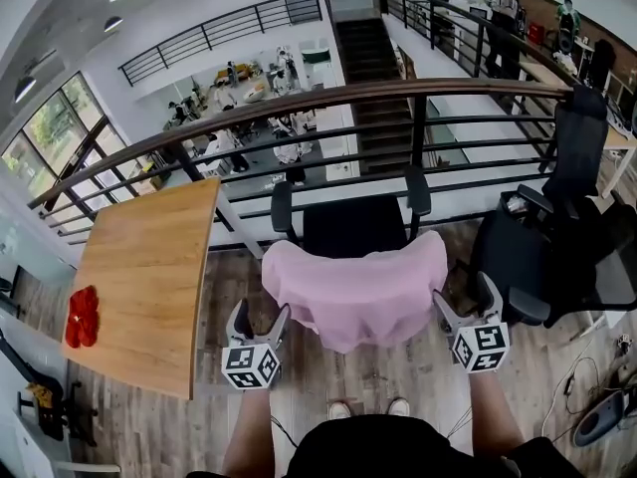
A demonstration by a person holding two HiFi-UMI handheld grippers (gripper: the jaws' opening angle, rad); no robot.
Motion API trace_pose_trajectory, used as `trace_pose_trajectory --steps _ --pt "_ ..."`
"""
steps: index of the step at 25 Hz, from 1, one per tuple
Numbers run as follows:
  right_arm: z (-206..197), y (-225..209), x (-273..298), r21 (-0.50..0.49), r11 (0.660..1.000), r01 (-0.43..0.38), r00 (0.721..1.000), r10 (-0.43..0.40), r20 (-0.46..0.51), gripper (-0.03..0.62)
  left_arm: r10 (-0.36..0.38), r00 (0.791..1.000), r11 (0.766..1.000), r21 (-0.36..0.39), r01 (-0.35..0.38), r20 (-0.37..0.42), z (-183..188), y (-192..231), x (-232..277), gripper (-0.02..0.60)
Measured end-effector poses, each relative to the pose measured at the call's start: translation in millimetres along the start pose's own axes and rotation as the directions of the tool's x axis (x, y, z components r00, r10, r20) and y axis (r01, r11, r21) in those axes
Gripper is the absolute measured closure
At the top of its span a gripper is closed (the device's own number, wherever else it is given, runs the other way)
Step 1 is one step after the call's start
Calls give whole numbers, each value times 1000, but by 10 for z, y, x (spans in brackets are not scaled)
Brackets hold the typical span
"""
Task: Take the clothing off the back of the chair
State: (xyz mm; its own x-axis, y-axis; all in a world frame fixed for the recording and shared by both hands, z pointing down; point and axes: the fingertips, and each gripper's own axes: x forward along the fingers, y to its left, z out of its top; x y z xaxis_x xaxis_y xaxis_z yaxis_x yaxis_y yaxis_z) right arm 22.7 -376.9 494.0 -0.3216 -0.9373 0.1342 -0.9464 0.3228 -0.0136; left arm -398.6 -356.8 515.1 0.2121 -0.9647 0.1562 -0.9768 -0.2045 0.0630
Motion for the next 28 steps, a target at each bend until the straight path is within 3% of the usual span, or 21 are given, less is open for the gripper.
trace_pose_trajectory --steps 6,11,21,26,28 --pt "-83 5 125 1 1000 6 999 -6 -34 145 -24 1000 999 -25 24 11 31 83 99 170" --pt "-218 112 228 -2 999 -51 996 51 -77 145 -42 999 999 -31 42 5 -18 91 235 170" --pt "-197 336 396 -32 991 -130 988 127 -89 162 -164 986 986 8 164 -14 29 -125 539 173" --pt "-77 437 487 -99 978 -186 980 177 -88 223 -242 970 970 25 242 -19 80 -260 583 289" --pt "-54 511 507 -110 971 -213 975 204 -91 295 -265 964 964 30 266 -17 100 -297 589 332"
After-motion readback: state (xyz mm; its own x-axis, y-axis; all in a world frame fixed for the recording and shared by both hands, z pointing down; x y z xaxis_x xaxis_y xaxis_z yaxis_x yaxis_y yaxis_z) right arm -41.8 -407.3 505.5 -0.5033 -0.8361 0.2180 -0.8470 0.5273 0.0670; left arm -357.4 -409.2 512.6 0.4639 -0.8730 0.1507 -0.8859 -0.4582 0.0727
